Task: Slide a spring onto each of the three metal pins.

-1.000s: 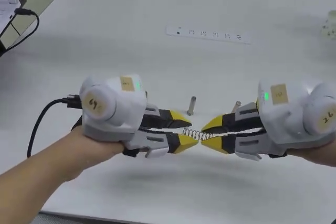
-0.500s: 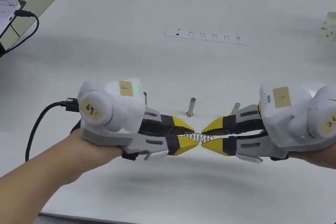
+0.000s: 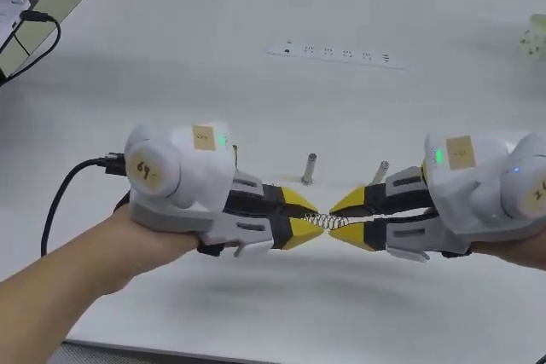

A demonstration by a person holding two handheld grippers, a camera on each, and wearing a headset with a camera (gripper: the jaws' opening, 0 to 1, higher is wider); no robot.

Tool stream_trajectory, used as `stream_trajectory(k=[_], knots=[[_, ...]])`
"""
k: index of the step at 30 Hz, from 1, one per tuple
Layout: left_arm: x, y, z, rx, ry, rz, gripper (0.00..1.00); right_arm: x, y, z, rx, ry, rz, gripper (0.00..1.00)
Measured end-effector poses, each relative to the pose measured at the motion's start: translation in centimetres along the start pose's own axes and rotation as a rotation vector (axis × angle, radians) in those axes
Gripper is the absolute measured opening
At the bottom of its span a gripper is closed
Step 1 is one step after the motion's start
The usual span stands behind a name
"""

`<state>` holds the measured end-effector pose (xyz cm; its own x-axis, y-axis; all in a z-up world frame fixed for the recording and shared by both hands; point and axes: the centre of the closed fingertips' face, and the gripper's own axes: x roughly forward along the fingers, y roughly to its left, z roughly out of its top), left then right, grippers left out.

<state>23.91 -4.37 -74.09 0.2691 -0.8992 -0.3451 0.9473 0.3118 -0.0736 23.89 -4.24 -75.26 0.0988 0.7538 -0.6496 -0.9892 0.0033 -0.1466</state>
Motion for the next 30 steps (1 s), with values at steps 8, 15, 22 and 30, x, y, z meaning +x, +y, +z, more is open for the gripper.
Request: stream_trajectory(k=[8, 15, 22, 30], knots=[[0.1, -0.2, 0.4, -0.013, -0.016, -0.011, 0.02, 0.0, 0.3, -0.8, 0.042, 0.005, 0.013, 0.14], [-0.1, -0.4, 0.5, -0.022, -0.021, -0.019, 0.02, -0.3, 0.2, -0.5, 0.063, -0.024, 0.016, 0.09], [-0.2, -0.3, 0.3, -0.050, -0.032, -0.021, 0.02, -0.9, 0.3, 0.4, 0.088, -0.040, 0.032, 0.08], [-0.5, -0.5, 0.7, -0.093, -0.064, -0.037, 0.02, -1.8, 0.5, 2.1, 0.067, -0.073, 0.057, 0.07]])
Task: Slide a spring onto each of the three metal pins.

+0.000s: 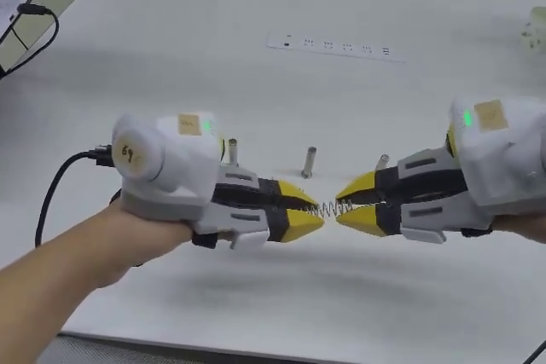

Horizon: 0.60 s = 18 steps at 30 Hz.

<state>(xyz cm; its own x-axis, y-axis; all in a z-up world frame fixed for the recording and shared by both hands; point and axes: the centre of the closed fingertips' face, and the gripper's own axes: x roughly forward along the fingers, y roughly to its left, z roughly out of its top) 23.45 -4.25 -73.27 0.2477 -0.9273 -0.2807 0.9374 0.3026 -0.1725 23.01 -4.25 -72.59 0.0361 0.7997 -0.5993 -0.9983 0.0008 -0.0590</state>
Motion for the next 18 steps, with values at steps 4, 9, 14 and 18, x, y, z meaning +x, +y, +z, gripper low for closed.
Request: stream_trajectory(k=[4, 9, 14, 18], knots=[[0.0, 0.0, -0.1, 0.014, 0.007, -0.008, 0.02, -0.1, 0.2, 1.0, -0.031, -0.014, 0.016, 0.07], [0.0, -0.1, -0.7, 0.056, 0.043, -0.002, 0.02, 0.5, 0.4, 1.2, -0.081, 0.002, 0.031, 0.07], [-0.1, -0.3, -1.0, 0.098, 0.067, -0.004, 0.02, 0.8, 0.7, 1.8, -0.102, -0.010, 0.042, 0.07], [-0.1, -0.2, -1.1, 0.115, 0.076, -0.003, 0.02, 0.9, 0.7, 2.1, -0.092, -0.027, 0.051, 0.07]])
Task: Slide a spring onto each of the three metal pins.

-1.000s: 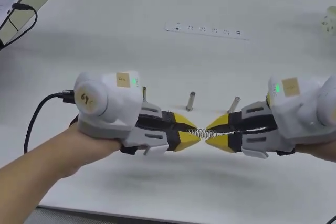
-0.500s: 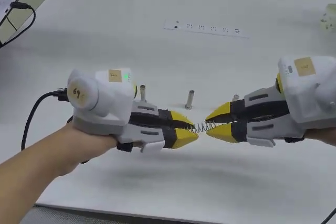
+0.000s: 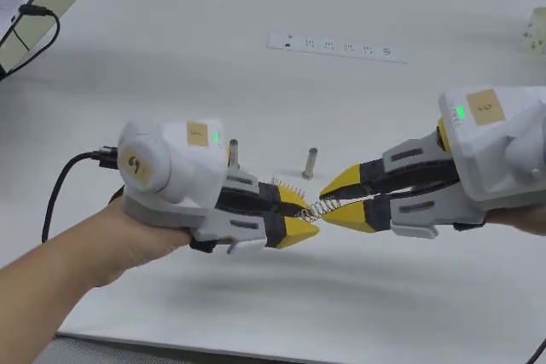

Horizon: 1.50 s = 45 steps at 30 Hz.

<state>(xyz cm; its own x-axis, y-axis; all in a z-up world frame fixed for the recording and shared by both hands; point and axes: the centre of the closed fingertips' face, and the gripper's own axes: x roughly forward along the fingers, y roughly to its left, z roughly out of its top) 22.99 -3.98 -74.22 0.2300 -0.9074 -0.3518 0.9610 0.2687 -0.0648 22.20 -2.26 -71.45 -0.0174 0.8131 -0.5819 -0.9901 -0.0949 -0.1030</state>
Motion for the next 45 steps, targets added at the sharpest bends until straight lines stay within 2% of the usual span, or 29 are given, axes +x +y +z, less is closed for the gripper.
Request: stream_trajectory(k=[5, 11, 12, 14, 15, 16, 18, 21, 23, 28, 31, 38, 45], knots=[[0.1, 0.1, 0.0, 0.020, 0.008, -0.005, 0.02, 0.0, 0.0, 0.5, 0.032, -0.033, 0.006, 0.07], [0.2, 0.3, 0.0, 0.026, 0.008, -0.006, 0.02, 0.0, -0.1, 0.6, 0.040, -0.036, 0.010, 0.07], [0.2, 0.2, 0.0, 0.026, 0.008, -0.007, 0.02, 0.1, 0.0, 0.7, 0.045, -0.044, 0.013, 0.07], [0.3, 0.0, 0.3, 0.026, -0.003, -0.019, 0.02, 0.3, 0.2, 1.9, 0.091, -0.100, 0.024, 0.07], [0.5, -0.2, 0.4, 0.035, -0.001, -0.017, 0.02, 0.4, 0.2, 2.0, 0.078, -0.094, 0.028, 0.07], [0.6, -0.1, 0.2, 0.070, 0.020, -0.008, 0.02, 0.8, 0.2, 1.9, 0.050, -0.079, 0.025, 0.07], [0.7, -0.1, 0.0, 0.074, 0.034, -0.002, 0.02, 1.1, 0.2, 1.9, 0.052, -0.080, 0.025, 0.07], [0.5, -0.1, 0.1, 0.068, 0.026, 0.002, 0.02, 1.2, 0.2, 2.3, 0.057, -0.108, 0.015, 0.07], [0.4, 0.0, 0.3, 0.063, 0.019, 0.008, 0.02, 1.3, 0.0, 2.8, 0.082, -0.148, -0.004, 0.07], [0.1, 0.3, 0.1, 0.054, 0.020, 0.024, 0.03, 1.1, -0.1, 2.4, 0.093, -0.186, -0.038, 0.06], [0.2, 0.1, 0.3, 0.046, 0.011, 0.023, 0.03, 1.0, -0.2, 2.5, 0.090, -0.193, -0.050, 0.06], [0.5, 0.3, 0.2, 0.047, 0.013, 0.035, 0.03, 1.1, -0.3, 2.4, 0.049, -0.162, -0.075, 0.06], [0.5, 0.4, 0.1, 0.025, 0.011, 0.039, 0.05, 1.3, -0.5, 2.0, 0.055, -0.145, -0.069, 0.06]])
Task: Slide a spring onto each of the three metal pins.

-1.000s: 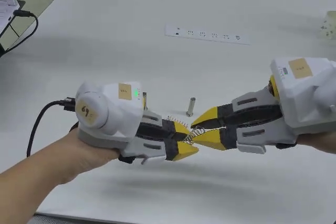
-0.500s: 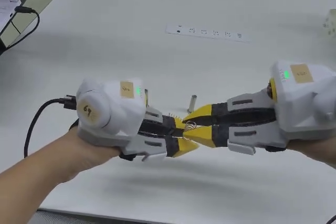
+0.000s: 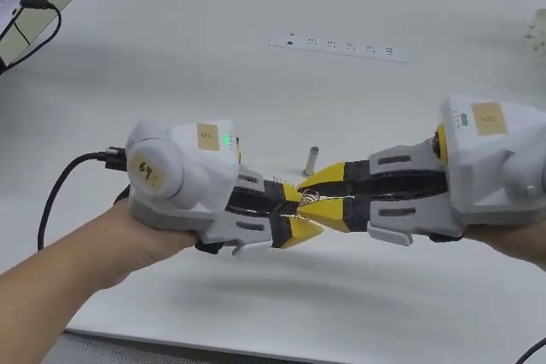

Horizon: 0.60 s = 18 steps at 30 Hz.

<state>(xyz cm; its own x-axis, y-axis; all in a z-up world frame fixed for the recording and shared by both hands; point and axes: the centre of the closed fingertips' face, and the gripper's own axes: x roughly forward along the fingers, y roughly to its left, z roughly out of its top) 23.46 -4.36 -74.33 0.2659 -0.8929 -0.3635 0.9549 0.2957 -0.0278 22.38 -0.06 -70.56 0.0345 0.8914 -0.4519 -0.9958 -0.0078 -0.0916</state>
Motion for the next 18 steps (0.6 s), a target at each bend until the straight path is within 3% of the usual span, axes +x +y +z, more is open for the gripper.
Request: stream_trajectory(k=[10, 18], knots=[[0.2, 0.2, -0.2, -0.011, 0.008, 0.017, 0.19, -0.1, -0.1, -0.2, -0.032, 0.027, -0.002, 0.06], [-0.2, 1.2, -0.6, -0.031, 0.021, 0.062, 0.31, -0.4, -0.3, -0.6, -0.032, 0.036, -0.011, 0.07]])
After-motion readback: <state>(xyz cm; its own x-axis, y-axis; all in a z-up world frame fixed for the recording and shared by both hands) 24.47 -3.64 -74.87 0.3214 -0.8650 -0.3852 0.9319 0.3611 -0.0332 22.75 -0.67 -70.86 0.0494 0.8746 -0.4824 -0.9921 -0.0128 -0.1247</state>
